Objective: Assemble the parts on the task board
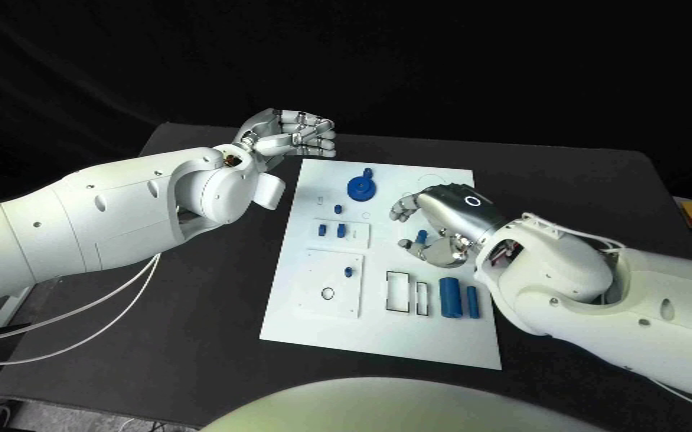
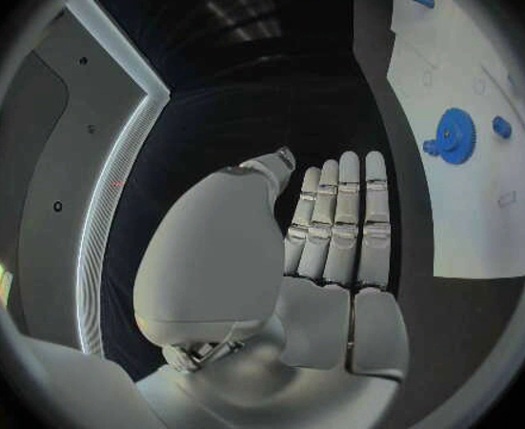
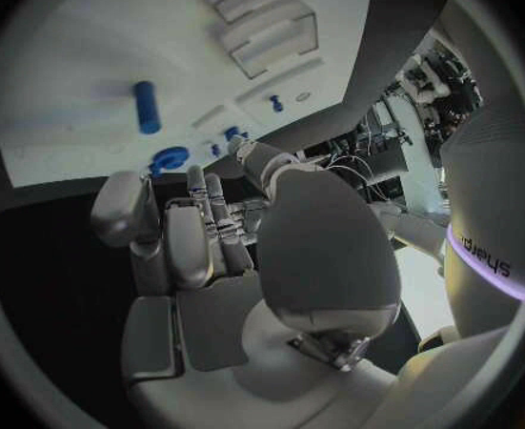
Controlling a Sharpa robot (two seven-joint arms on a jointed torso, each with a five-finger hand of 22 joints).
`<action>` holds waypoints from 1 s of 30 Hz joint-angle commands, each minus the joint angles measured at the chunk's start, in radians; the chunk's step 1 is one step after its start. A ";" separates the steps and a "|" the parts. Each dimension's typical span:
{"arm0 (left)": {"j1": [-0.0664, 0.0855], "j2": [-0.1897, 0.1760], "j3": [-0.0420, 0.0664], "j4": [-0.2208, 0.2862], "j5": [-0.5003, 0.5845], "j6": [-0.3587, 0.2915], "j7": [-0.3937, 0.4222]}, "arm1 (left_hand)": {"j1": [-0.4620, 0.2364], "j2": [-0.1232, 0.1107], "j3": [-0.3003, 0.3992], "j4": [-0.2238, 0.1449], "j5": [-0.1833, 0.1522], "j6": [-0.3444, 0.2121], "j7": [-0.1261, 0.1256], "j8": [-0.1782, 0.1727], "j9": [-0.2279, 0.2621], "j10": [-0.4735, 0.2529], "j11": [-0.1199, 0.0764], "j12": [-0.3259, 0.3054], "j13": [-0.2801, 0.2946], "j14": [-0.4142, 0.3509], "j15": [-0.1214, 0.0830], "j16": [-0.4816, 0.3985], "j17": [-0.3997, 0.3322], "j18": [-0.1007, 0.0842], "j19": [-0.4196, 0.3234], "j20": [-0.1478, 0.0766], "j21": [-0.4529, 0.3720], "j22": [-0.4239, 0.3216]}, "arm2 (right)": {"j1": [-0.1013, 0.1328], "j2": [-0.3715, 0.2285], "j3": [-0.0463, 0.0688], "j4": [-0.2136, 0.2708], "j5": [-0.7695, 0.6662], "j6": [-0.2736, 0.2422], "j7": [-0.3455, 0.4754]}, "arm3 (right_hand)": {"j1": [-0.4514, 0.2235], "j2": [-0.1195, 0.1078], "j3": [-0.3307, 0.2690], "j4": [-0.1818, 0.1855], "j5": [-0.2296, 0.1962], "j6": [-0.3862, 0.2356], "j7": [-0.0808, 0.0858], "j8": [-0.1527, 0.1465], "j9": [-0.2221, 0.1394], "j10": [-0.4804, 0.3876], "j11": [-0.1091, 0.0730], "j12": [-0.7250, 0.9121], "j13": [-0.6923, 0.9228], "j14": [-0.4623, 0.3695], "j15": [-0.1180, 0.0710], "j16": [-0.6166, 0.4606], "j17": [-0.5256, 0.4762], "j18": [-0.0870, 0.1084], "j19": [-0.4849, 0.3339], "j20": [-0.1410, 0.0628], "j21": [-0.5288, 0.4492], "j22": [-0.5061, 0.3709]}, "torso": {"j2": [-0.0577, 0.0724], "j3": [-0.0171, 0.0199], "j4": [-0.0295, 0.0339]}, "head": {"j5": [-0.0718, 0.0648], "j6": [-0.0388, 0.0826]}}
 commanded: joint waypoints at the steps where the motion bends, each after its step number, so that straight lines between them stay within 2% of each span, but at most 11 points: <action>1: 0.001 0.001 0.000 0.003 -0.002 0.022 0.006 | 0.001 0.002 0.002 0.001 0.001 -0.004 0.002 -0.004 0.000 -0.001 0.004 -0.005 0.002 0.000 0.006 -0.005 0.002 0.002 0.002 0.002 -0.004 -0.002 | 0.022 -0.031 0.000 -0.002 0.048 0.116 -0.041 | 0.000 -0.007 -0.024 0.008 0.003 -0.007 -0.004 -0.006 -0.001 -0.011 0.000 0.013 -0.001 -0.005 0.004 -0.004 -0.005 0.020 -0.006 0.002 -0.006 0.057 | 0.000 -0.0015 -0.0002 | -0.010 0.005; 4: 0.001 0.001 0.000 0.003 -0.002 0.023 0.007 | 0.001 0.002 0.002 0.001 0.001 -0.004 0.002 -0.004 0.000 -0.001 0.004 -0.005 0.002 0.000 0.006 -0.005 0.002 0.002 0.002 0.002 -0.004 -0.002 | 0.035 -0.052 0.001 -0.007 0.056 0.126 -0.035 | 0.015 -0.007 -0.052 0.015 0.011 -0.009 0.008 -0.011 -0.002 -0.008 -0.002 0.036 0.000 0.002 0.001 0.006 0.012 0.018 0.003 0.000 0.002 0.060 | 0.000 -0.0009 -0.0013 | -0.008 0.009; 7: 0.001 0.001 0.000 0.003 -0.002 0.024 0.007 | 0.001 0.002 0.002 0.001 0.001 -0.004 0.002 -0.004 0.000 -0.001 0.004 -0.005 0.002 0.000 0.006 -0.005 0.002 0.002 0.002 0.002 -0.004 -0.002 | 0.041 -0.061 0.000 -0.014 0.059 0.143 -0.031 | 0.023 -0.005 -0.078 0.025 0.006 -0.015 0.003 -0.018 -0.004 -0.020 -0.003 0.043 -0.005 0.003 0.001 0.003 0.007 0.020 0.003 -0.001 -0.012 0.054 | 0.001 0.0012 -0.0020 | -0.008 0.009; 9: 0.001 0.002 0.000 0.003 -0.002 0.025 0.007 | 0.001 0.002 0.002 0.001 0.001 -0.004 0.002 -0.004 0.000 -0.001 0.004 -0.005 0.002 0.000 0.006 -0.005 0.002 0.002 0.002 0.002 -0.004 -0.002 | 0.044 -0.062 -0.001 -0.021 0.061 0.156 -0.028 | 0.031 -0.001 -0.095 0.031 0.004 -0.017 0.002 -0.022 -0.005 -0.030 -0.002 0.046 -0.009 0.002 0.001 0.001 0.004 0.021 0.003 -0.001 -0.020 0.050 | 0.001 0.0010 -0.0014 | -0.009 0.010; 14: 0.001 0.002 0.000 0.002 -0.002 0.024 0.007 | 0.001 0.002 0.002 0.001 0.001 -0.004 0.002 -0.004 0.000 -0.001 0.004 -0.005 0.002 0.000 0.006 -0.005 0.002 0.002 0.002 0.002 -0.004 -0.002 | 0.043 -0.055 -0.005 -0.033 0.067 0.183 -0.027 | 0.046 0.010 -0.118 0.042 0.003 0.001 0.009 -0.019 -0.004 -0.020 -0.002 0.059 -0.015 0.002 0.001 -0.002 0.001 0.018 0.014 -0.001 -0.005 0.055 | 0.001 0.0004 0.0017 | -0.010 0.010; 20: 0.001 0.001 0.000 0.002 -0.002 0.023 0.007 | 0.001 0.002 0.002 0.001 0.001 -0.004 0.002 -0.004 0.000 -0.001 0.004 -0.005 0.002 0.000 0.006 -0.005 0.002 0.002 0.002 0.002 -0.004 -0.002 | 0.038 -0.038 -0.009 -0.051 0.076 0.205 -0.023 | 0.053 0.017 -0.123 0.050 0.003 0.015 0.008 -0.017 -0.004 -0.010 -0.003 0.065 -0.018 0.004 0.000 0.000 0.006 0.016 0.021 -0.002 0.004 0.059 | 0.001 -0.0002 0.0018 | -0.008 0.008; 30: 0.001 0.002 0.000 0.003 -0.002 0.023 0.007 | 0.001 0.002 0.002 0.001 0.001 -0.004 0.002 -0.004 0.000 -0.001 0.004 -0.005 0.002 0.000 0.006 -0.005 0.002 0.002 0.002 0.002 -0.004 -0.002 | 0.029 -0.005 -0.012 -0.083 0.083 0.181 -0.013 | 0.082 0.048 -0.078 0.074 -0.003 0.071 0.005 -0.015 -0.008 0.060 -0.009 0.071 -0.035 0.020 -0.005 0.028 0.048 0.002 0.057 -0.006 0.080 0.092 | 0.001 -0.0010 0.0014 | -0.009 0.007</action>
